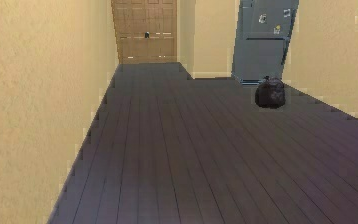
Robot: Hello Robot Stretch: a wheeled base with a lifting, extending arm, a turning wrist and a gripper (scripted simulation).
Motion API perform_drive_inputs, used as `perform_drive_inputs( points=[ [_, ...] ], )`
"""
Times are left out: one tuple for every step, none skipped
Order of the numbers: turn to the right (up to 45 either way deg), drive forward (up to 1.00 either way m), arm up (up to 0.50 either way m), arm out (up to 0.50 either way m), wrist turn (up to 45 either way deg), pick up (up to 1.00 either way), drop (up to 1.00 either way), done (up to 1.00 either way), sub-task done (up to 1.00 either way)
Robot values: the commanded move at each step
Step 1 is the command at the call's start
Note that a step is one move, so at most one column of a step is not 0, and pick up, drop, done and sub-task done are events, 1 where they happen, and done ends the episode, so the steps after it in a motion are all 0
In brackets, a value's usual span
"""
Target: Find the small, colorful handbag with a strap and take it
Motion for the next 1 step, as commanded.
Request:
perform_drive_inputs(
  points=[
    [0.0, 0.0, 0.0, 0.0, 45.0, 0.0, 0.0, 0.0, 0.0]
  ],
)
